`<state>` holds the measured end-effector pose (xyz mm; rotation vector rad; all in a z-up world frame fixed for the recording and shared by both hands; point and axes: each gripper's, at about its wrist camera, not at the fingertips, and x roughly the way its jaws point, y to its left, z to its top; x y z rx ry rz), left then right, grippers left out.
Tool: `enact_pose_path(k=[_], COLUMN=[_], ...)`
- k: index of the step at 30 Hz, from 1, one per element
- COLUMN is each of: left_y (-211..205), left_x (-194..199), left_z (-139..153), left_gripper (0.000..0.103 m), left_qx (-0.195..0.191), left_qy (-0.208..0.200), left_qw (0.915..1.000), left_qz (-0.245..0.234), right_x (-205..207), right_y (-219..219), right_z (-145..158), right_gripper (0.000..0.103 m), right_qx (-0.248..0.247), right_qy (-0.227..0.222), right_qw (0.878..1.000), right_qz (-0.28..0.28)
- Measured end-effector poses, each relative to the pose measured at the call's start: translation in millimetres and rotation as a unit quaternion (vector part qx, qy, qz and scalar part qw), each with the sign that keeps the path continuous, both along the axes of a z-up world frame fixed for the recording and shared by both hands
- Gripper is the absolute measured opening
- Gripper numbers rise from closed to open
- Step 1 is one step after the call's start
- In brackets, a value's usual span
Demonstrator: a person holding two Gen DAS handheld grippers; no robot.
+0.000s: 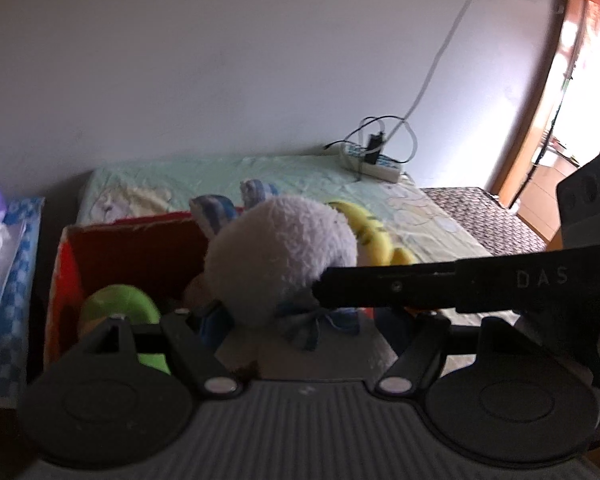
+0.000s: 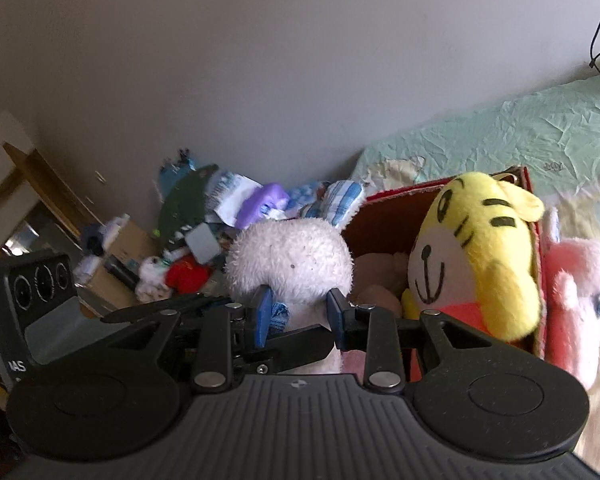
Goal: Organize objects
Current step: 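Lower the white bunny into the red box beside the green plush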
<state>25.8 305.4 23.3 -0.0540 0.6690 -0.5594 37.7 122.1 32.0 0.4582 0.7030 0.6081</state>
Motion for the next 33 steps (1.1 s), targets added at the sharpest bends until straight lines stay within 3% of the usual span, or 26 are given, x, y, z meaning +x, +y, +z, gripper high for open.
enact_pose_path(k=[8,17,23,29,33], left_y=[15.2,35.9,24.0,21.7,20.9], left_x=[29.4,26.7,23.3,17.3,6.6], left_z=[-27.6,-32.5,-32.8,-21.4,-11.9], left_gripper=[0.077,0.076,0.076,0.078,0.081], left_qx=[-0.001,0.022,0.065,0.068,0.075], left_qy=[0.055,0.054,0.047,0.043,0.027], left_qw=[0.9981,0.9972,0.9956,0.9953,0.9943], left_qz=[0.028,0.047,0.048,0.054,0.071], right_x=[20.6,40.5,44.4,36.2,31.3], right_y=[36.4,60.3,51.8,36.0,32.4], right_z=[-10.8,-28.3,-34.3,-27.9,-19.7], right_gripper=[0.031,0.028,0.03,0.032,0.028], right_qx=[-0.078,-0.124,-0.107,-0.064,-0.039], right_qy=[0.023,0.037,0.057,0.06,0.039], right_qw=[0.997,0.991,0.992,0.996,0.998], right_qz=[-0.008,0.017,0.021,-0.001,-0.012])
